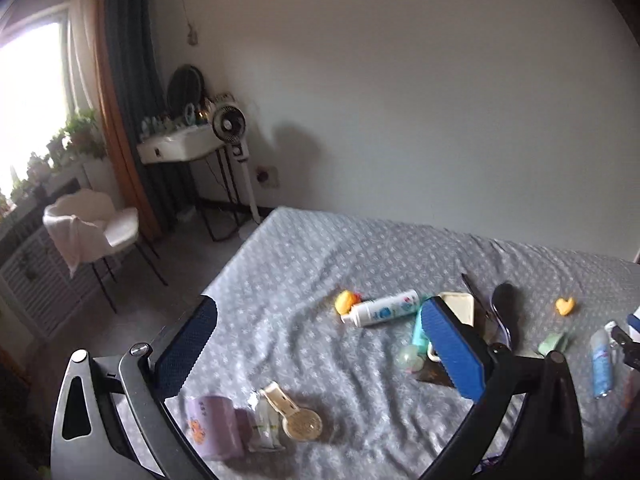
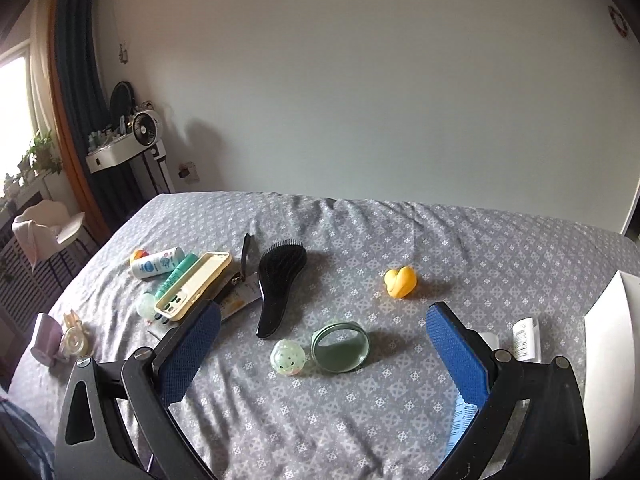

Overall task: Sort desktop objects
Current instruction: 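Reach the right tool to the glittery green duck ball and grasp it, then carry the glittery ball with the right tool beside the spray bottle, release, then grasp the sage-green cup with the left tool and carry it toward the pink roll, then grasp the clear glittery ball with the left tool, set it by the pink roll, then grasp the yellow rubber duck with the right tool, release it by the sprays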

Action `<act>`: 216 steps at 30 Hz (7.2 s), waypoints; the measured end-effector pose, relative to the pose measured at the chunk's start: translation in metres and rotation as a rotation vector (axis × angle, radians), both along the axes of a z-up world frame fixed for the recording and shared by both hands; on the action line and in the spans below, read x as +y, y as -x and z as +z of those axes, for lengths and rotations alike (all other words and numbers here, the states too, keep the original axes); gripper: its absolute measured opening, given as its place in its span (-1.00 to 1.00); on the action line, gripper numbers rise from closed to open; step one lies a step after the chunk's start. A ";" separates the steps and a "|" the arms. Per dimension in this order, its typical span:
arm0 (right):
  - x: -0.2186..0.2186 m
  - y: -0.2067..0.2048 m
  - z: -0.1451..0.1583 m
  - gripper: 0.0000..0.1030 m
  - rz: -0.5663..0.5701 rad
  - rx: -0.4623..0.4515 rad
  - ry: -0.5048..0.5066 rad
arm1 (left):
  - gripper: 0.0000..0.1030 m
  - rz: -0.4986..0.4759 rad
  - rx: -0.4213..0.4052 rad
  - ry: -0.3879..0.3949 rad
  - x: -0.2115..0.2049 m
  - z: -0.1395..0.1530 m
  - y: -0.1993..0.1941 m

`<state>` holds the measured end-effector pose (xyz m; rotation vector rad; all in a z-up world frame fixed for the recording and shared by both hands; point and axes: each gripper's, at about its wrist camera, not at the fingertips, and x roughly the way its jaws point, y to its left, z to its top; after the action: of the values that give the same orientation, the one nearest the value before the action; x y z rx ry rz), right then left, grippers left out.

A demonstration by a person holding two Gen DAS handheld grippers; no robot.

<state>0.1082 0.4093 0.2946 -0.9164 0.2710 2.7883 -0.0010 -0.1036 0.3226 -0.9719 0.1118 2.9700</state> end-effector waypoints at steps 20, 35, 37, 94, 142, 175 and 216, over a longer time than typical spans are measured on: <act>-0.048 0.097 -0.185 0.51 0.108 -0.318 0.127 | 0.99 0.065 -0.477 -0.152 0.022 -0.307 -0.023; -0.036 0.061 -0.154 -0.14 0.042 -0.219 0.057 | 0.99 0.057 -0.462 -0.118 0.024 -0.310 -0.023; -0.020 0.037 -0.130 -0.14 -0.013 -0.160 0.026 | 0.99 0.059 -0.463 -0.117 0.024 -0.310 -0.024; 0.038 -0.073 -0.197 1.00 -0.018 -0.220 0.201 | -0.22 -0.759 -0.436 -0.054 0.438 -0.295 0.061; 0.020 -0.060 -0.204 1.00 -0.026 -0.304 0.055 | 0.95 -0.205 -0.155 0.100 0.089 -0.198 0.080; 0.021 -0.060 -0.204 1.00 -0.020 -0.297 0.062 | -0.18 -0.096 -0.189 0.080 0.009 -0.181 0.032; 0.015 -0.046 -0.199 1.00 -0.030 -0.386 0.011 | 0.99 -0.154 -0.385 0.205 0.069 -0.286 -0.020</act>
<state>0.1541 0.4243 0.0957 -1.4085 0.2357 2.5134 0.0188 -0.0346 0.0362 -1.4629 0.4670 2.6148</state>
